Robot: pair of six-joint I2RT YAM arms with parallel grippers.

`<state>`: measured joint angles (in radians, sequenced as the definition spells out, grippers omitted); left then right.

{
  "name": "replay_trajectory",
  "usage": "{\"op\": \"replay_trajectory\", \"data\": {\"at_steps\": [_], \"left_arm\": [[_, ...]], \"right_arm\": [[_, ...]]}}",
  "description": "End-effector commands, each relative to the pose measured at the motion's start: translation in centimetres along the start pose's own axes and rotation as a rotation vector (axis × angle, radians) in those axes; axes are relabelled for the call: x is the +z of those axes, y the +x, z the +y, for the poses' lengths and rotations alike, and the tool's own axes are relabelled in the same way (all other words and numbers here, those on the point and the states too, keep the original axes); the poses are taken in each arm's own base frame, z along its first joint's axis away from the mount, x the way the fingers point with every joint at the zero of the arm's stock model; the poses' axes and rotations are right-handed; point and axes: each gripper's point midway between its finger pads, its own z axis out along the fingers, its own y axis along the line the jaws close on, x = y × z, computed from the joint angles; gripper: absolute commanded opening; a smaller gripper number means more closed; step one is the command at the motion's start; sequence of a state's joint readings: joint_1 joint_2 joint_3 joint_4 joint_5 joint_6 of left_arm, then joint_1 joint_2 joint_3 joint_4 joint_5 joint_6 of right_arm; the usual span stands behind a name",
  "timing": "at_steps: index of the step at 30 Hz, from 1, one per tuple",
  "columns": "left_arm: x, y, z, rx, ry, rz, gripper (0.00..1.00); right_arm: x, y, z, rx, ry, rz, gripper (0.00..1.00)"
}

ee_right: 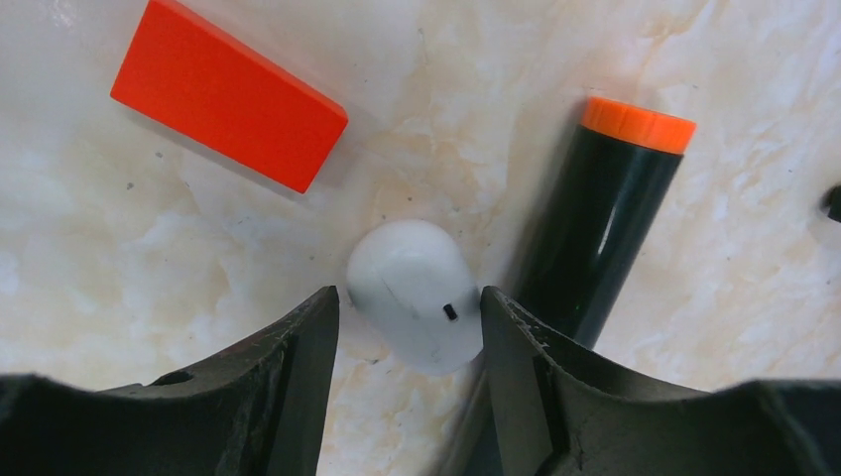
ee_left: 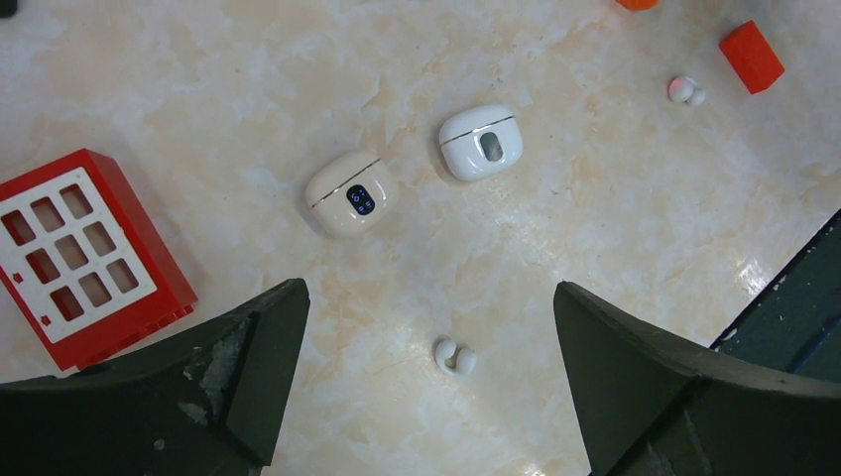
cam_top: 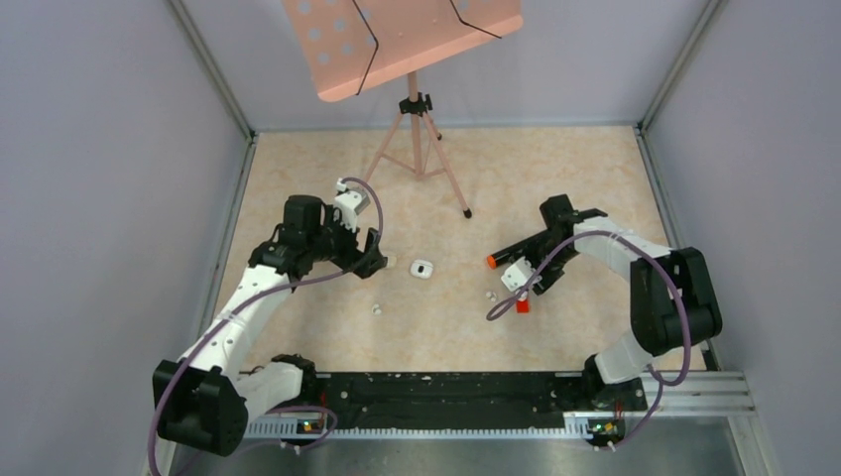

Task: Insert the wireless bluetooth earbuds into the charging case
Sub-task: Pick up the charging case at the center of the board.

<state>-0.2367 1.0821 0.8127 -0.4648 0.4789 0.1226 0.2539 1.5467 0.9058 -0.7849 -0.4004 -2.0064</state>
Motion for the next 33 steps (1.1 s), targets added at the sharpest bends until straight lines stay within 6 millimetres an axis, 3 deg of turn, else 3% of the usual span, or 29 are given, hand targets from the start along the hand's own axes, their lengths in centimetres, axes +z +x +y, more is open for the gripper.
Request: {"op": "replay_trajectory", "data": {"at_steps": [1,14,19,25,30,33], "left_arm": [[-0.8,-3.4,-1.5,0.066,0.076,-0.088,0.99],[-1.1,-3.3,-4.4,0.242,0.203,-0.093,0.99],[-0.4,-3.3,-5.9,0.331,0.253,-0.117,0.99],[0.2,-4.2,-6.8,0.523,0.290,-0.176,0.90],[-0.2,-7.0,-7.7,0.883,0.272,-0.343,0.85],[-0.7,-8.7,-8.7,1.106,0.270,-0.414,0.88]], "right_arm": [[-0.1,0.9,-0.8,-0.070,-0.019,0.010,0.54],[0.6,3.0,-0.2,0.067,-0.123,0.059,0.52],[-0.2,2.2,0.5,0.144,-0.125,0.046,0.33],[-4.1,-3.1,-0.6,0.410,-0.048,-0.124,0.22],[-9.7,-9.3,-5.4,0.700,0.038,-0.397,0.17],[-12.6,-12.4,-9.1,0.816,0.067,-0.545,0.15]]}}
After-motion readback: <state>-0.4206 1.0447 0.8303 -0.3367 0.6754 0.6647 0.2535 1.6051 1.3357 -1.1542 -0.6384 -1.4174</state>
